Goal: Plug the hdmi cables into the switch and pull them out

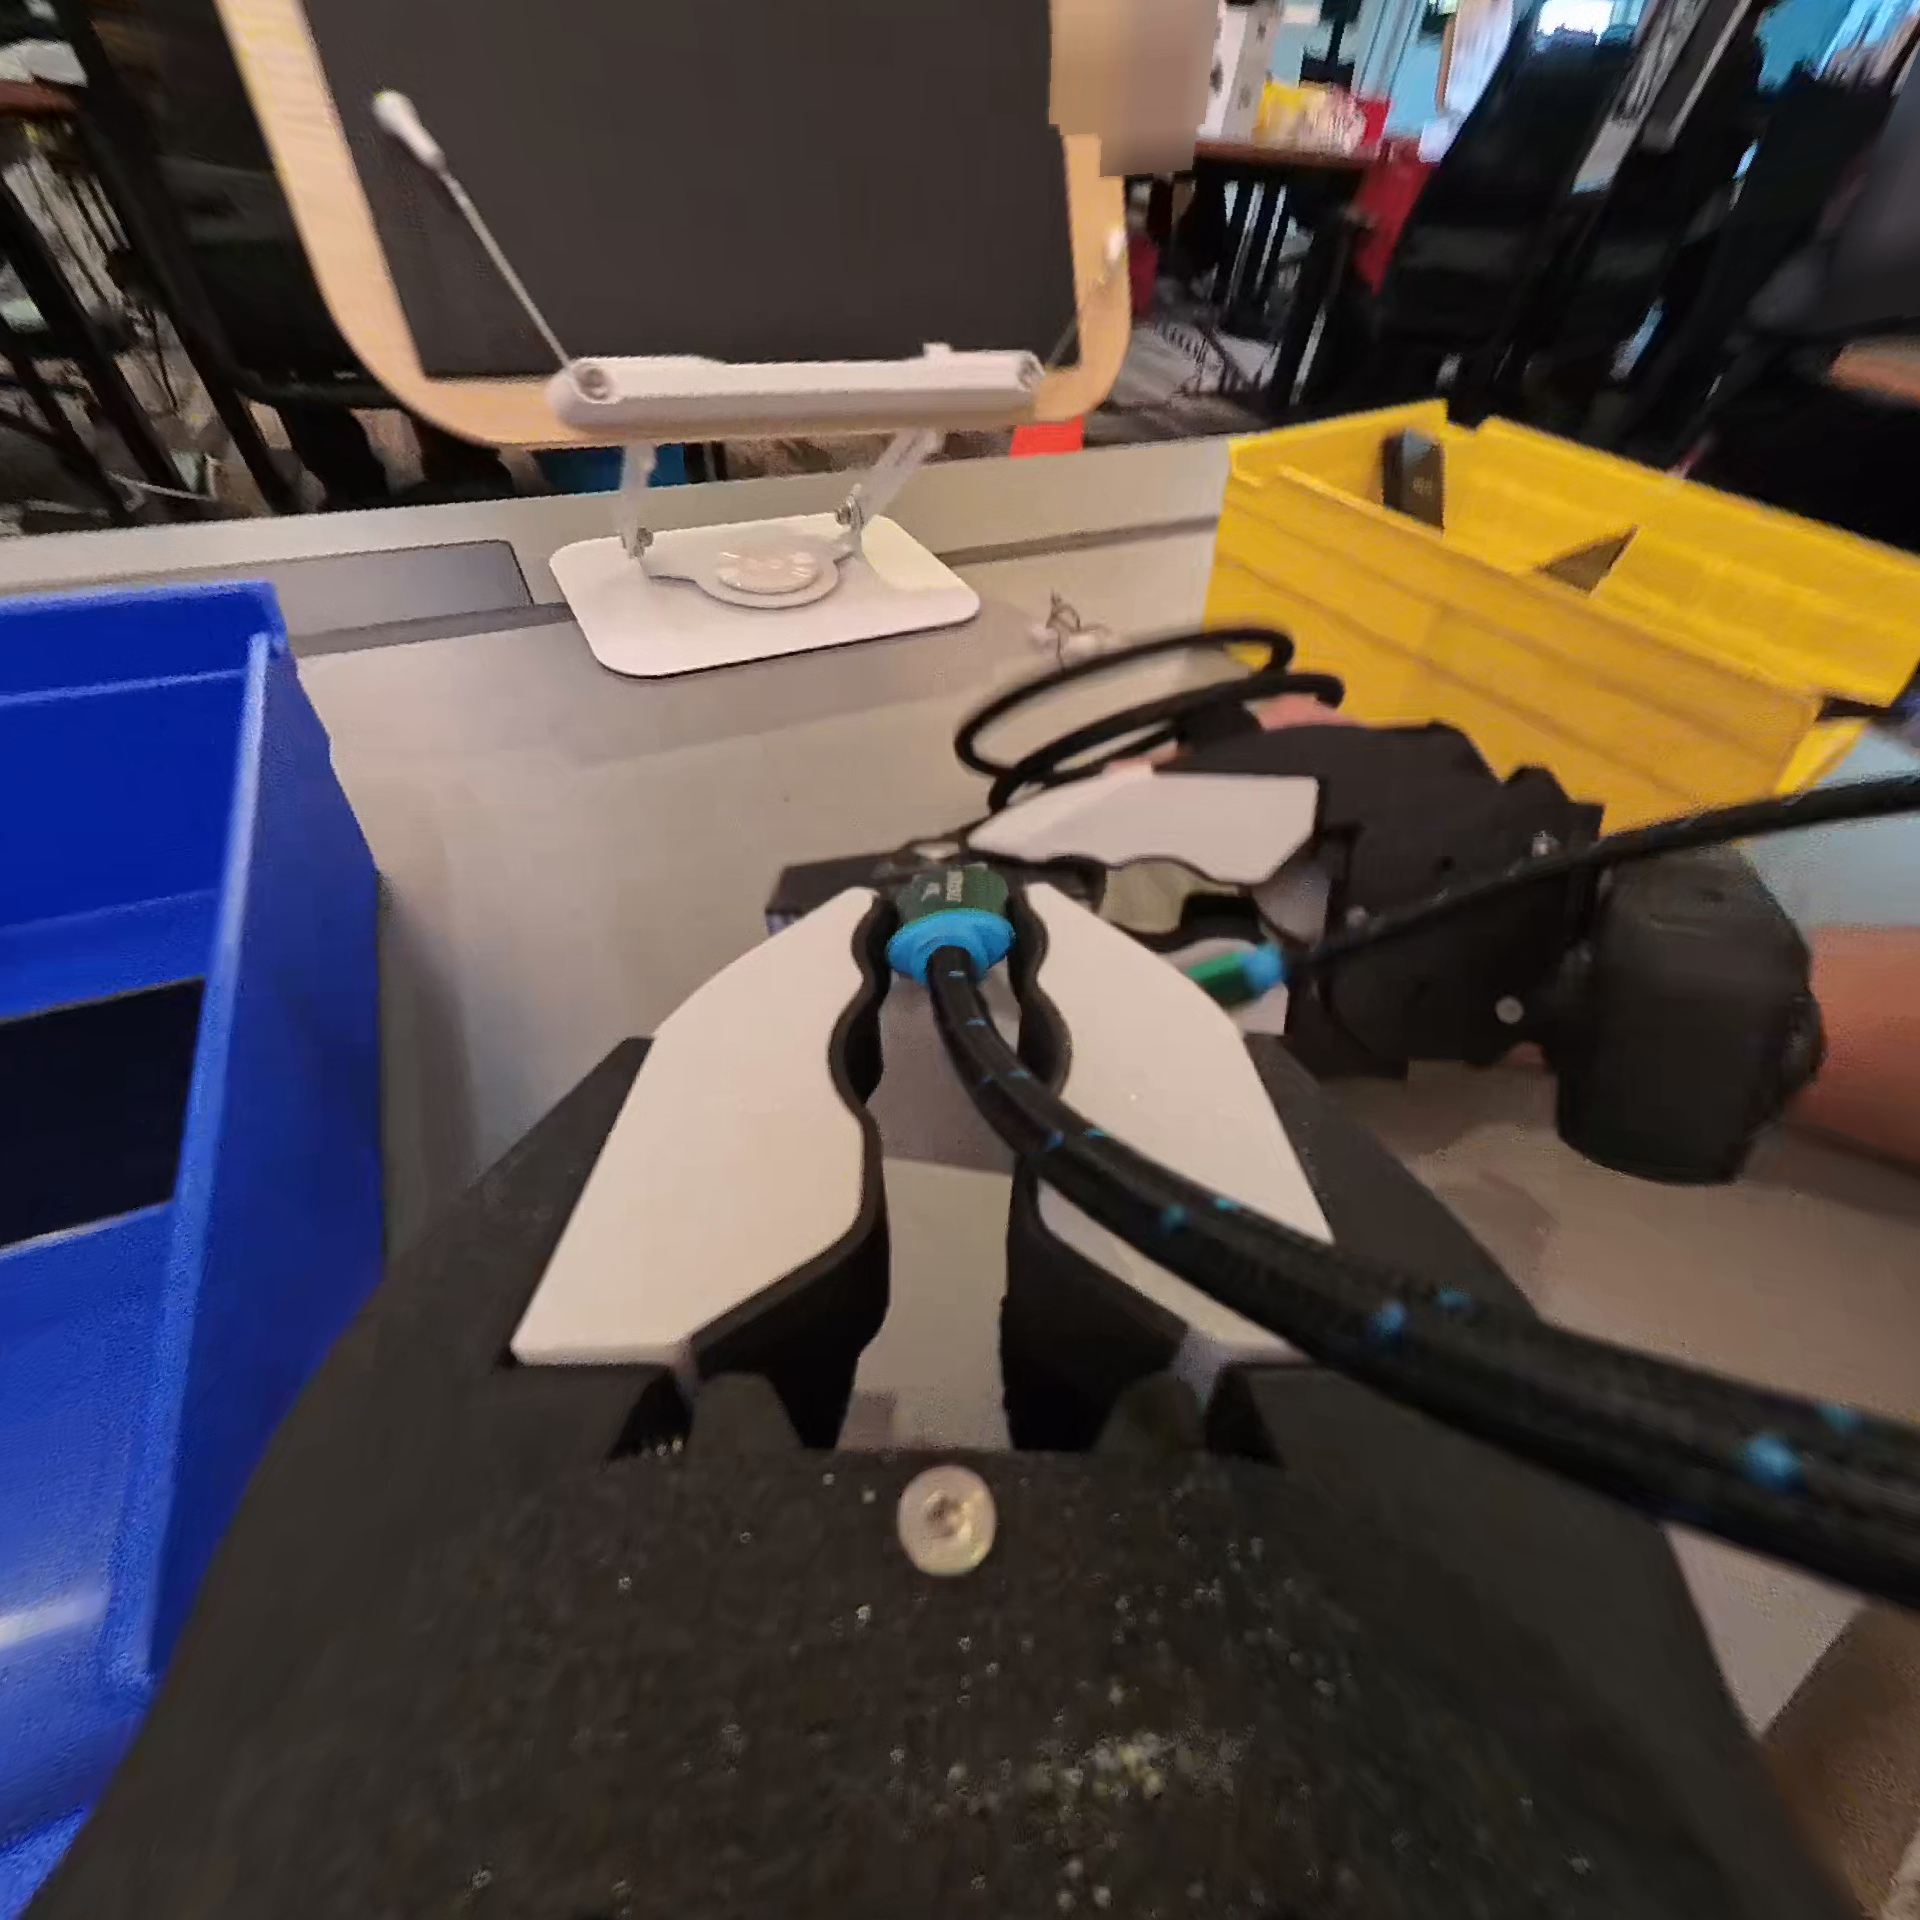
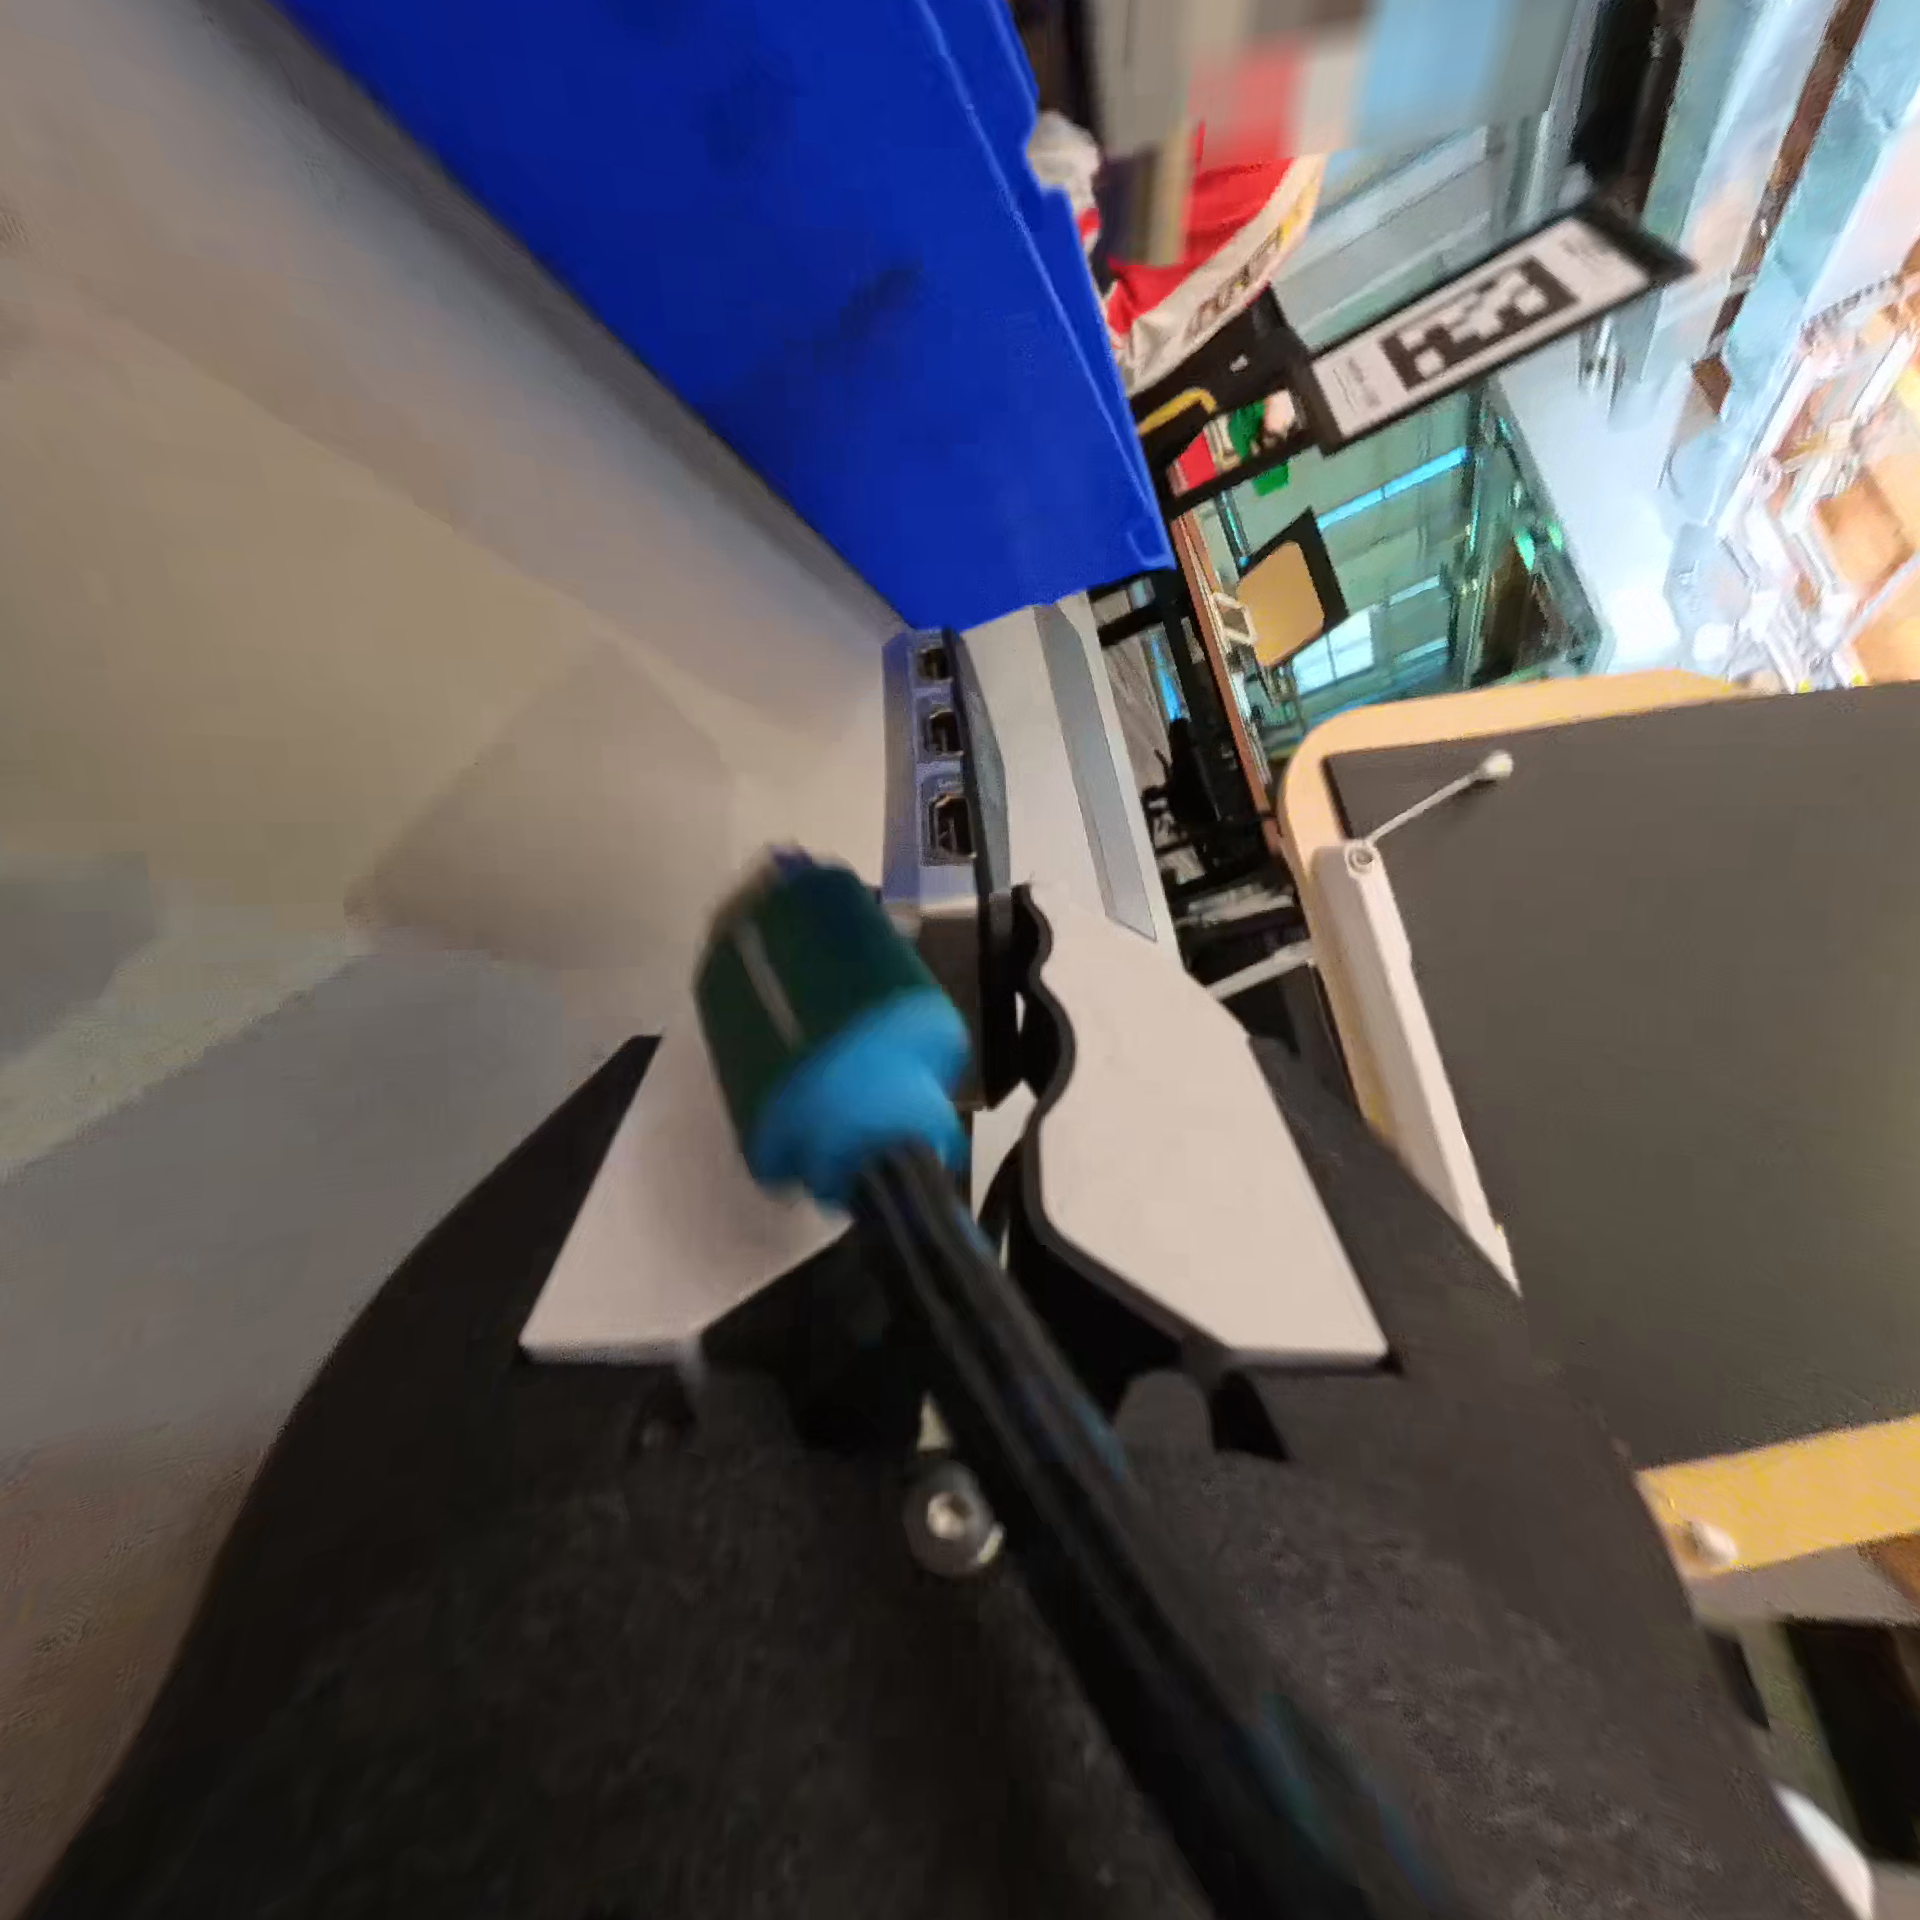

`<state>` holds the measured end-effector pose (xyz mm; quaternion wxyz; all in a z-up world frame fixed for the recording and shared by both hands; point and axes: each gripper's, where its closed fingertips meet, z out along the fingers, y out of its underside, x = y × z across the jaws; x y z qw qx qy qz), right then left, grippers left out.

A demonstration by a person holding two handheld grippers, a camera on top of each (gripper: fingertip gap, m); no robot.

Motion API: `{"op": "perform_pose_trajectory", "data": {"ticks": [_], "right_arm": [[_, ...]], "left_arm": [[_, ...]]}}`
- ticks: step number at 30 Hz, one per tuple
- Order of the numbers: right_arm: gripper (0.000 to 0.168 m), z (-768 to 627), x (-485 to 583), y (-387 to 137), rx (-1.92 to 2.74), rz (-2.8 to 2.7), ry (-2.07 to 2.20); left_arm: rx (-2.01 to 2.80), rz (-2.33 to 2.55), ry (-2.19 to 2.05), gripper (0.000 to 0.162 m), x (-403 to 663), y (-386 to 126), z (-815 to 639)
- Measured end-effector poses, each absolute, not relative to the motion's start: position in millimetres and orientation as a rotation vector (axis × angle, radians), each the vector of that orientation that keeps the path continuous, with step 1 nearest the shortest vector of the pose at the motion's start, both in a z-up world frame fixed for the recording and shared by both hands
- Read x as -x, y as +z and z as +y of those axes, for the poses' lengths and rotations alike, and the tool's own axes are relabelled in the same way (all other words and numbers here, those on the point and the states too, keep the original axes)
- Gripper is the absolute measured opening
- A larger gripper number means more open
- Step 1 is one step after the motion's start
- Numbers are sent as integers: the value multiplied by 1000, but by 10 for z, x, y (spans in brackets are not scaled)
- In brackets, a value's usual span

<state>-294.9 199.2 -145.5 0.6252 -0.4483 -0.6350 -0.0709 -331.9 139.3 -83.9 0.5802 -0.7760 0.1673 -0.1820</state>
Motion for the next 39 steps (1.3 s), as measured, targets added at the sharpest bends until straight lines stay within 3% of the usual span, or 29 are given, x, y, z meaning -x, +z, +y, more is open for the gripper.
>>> {"op": "perform_pose_trajectory", "data": {"ticks": [10,16,24,28,32,39], "right_arm": [[20,1488,2672,-1155,1071,-1525,293],[20,2068,2008,-267,1316,-1162,473],[20,2391,971,1489,1255,-951,643],[20,2658,374,1922,1256,-828,646],[20,3104,-84,1623,1343,-662,722],[20,3550,-555,-335,1952,-750,972]], "left_arm": [[1784,317,-300,22,3787,-760,1459],[1773,328,-462,22,3762,-753,1370],[1881,434,-483,22,3559,-1057,1415],[1893,441,-494,22,3532,-1083,1398],[1895,436,-486,22,3560,-1079,1400],[1899,443,-485,22,3534,-1091,1382]]}}
